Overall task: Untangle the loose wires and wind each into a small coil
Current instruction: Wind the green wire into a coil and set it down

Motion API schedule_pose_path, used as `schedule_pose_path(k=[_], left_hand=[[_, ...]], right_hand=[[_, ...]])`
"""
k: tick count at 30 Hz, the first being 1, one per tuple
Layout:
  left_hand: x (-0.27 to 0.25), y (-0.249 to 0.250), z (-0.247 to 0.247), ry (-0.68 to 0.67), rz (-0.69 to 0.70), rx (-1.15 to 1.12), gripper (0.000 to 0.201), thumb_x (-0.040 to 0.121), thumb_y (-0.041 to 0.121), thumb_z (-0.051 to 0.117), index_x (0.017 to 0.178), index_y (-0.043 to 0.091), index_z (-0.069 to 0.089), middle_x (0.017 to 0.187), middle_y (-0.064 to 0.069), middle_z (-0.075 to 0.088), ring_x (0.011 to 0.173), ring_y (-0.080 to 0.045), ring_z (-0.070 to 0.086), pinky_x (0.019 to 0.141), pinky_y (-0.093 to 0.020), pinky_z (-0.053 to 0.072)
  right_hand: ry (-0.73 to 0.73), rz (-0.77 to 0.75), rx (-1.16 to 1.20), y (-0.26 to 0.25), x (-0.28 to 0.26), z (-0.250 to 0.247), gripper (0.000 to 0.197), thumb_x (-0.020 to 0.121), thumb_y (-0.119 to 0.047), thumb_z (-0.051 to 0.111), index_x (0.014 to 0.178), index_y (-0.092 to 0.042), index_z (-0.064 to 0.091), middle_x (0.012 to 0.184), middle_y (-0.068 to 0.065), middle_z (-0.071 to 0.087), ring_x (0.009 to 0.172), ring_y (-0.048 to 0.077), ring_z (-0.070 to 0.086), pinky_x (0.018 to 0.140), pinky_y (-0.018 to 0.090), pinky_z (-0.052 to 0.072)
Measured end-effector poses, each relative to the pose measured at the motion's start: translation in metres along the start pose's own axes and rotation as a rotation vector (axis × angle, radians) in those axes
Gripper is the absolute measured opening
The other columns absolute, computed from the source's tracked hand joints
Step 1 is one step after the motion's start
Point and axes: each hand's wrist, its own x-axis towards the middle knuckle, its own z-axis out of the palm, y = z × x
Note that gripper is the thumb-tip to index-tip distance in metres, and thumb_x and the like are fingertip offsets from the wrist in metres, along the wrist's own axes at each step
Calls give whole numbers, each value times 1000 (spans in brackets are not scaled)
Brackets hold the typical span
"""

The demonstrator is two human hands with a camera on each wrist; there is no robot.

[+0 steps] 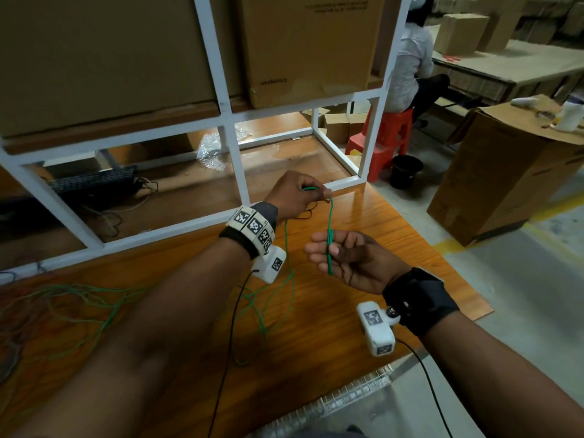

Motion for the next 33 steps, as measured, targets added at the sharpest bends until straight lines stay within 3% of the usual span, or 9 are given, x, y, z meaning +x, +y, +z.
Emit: schedule_pose_path(k=[5,10,13,16,18,23,28,31,33], left_hand=[[-16,-24,28,-37,-109,44,27,95,12,64,74,27,71,69,-9,65,58,-18,51,53,-30,39],[-51,-45,68,-101,-150,-107,34,100,24,62,71,36,74,60,8,65,56,-10,57,56,-30,47],[-75,-59,78,-130,-215,-137,24,97,40,64,90,22,79,60,0,64,53,-10,55,57,-25,44],[-88,-71,73,-126,-210,-35,29,94,44,67,94,17,79,72,-6,73,61,-13,62,60,-27,49],[-93,-72,61,-148,-196,42,23,94,42,67,97,23,79,77,1,75,67,-11,66,63,-28,53],[-100,-70,10,-54,-146,102,16,93,37,70,93,24,80,79,16,70,72,1,63,66,-22,48],[-90,-63,-14,15,-52,137,20,94,39,68,91,22,78,84,17,69,73,1,63,66,-17,48],[-74,-63,-16,95,-37,33,23,90,44,71,91,23,79,89,12,74,76,-9,69,68,-31,58],[-66,-63,-12,152,-56,-72,20,88,42,74,89,22,80,78,15,73,70,-6,66,63,-29,55]], right_hand=[[22,-256,292,-21,9,6,33,88,2,70,121,-3,74,130,17,70,112,25,73,89,32,61],[354,-566,242,-52,28,-9,33,108,0,34,133,-5,55,138,12,64,124,21,65,104,30,54],[669,-614,-217,-43,32,-37,26,107,1,43,124,-9,60,126,8,69,116,20,65,104,35,52],[896,-440,-1178,-26,26,-60,34,98,5,51,114,-19,69,118,3,73,108,18,66,95,37,54],[764,-253,-1612,-17,19,-68,42,92,9,53,123,-16,68,120,6,71,109,22,67,86,30,52],[355,59,-1786,1,7,-78,34,90,7,52,111,-14,68,112,8,73,101,29,70,83,39,56],[99,194,-1521,20,9,-58,23,102,-2,45,98,-5,67,105,0,75,102,16,67,91,28,48],[37,228,-1244,34,14,-35,25,110,-15,45,102,-1,64,93,-1,79,90,9,68,88,29,50],[20,198,-950,41,15,-20,30,110,-20,47,106,5,63,93,9,78,95,21,71,92,33,54]])
